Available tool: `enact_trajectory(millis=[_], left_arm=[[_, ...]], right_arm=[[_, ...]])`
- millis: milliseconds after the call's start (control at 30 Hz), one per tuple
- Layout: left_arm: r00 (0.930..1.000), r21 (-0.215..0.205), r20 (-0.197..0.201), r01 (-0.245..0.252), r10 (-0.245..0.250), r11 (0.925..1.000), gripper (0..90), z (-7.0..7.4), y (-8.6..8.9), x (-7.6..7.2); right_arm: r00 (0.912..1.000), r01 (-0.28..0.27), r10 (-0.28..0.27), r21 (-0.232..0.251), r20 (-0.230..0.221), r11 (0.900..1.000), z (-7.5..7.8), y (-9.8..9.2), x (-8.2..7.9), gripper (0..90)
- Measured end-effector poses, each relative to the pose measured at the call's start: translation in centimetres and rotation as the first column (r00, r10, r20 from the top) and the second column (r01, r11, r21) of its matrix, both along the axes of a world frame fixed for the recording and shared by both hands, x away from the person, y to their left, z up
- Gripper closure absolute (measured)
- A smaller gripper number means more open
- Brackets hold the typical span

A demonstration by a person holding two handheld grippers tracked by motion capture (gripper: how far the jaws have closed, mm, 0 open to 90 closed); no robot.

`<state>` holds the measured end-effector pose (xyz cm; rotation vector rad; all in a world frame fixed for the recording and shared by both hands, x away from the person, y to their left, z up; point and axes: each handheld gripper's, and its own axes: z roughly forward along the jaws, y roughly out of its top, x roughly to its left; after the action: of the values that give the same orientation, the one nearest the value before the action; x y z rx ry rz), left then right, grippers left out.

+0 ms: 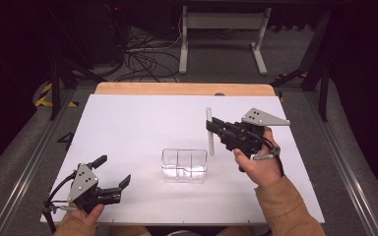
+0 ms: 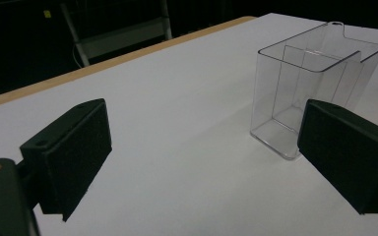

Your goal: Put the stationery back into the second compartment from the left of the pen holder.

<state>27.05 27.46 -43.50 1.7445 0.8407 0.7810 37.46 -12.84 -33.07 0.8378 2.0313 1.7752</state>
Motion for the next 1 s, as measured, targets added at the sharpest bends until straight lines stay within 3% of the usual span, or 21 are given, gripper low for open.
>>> enact_trajectory(millis=[133,300,467,1000], left_arm=[[1.0000,0.002,0.002,0.001,-0.001,1.0000,7.1,0.0,0.0,0.0],[1.0000,0.005,0.002,0.002,-0.002,1.0000,7.1,0.0,-0.1,0.1],[1.0000,0.004,0.000,0.003,-0.003,1.0000,7.0,-0.1,-0.1,0.1],[1.0000,0.009,0.002,0.004,-0.004,1.0000,7.0,-0.1,0.0,0.1]], right_arm=[[0.9990,-0.034,0.034,0.009,0.030,0.999,-0.3,0.6,-0.6,79.3],[0.9969,-0.069,0.067,0.066,0.042,0.995,-0.8,1.1,-1.4,79.3],[0.9950,-0.090,0.086,0.083,0.050,0.992,-1.5,1.5,-1.9,79.3],[0.9859,-0.117,0.113,0.023,0.123,0.993,-2.7,3.5,-2.2,79.2]])
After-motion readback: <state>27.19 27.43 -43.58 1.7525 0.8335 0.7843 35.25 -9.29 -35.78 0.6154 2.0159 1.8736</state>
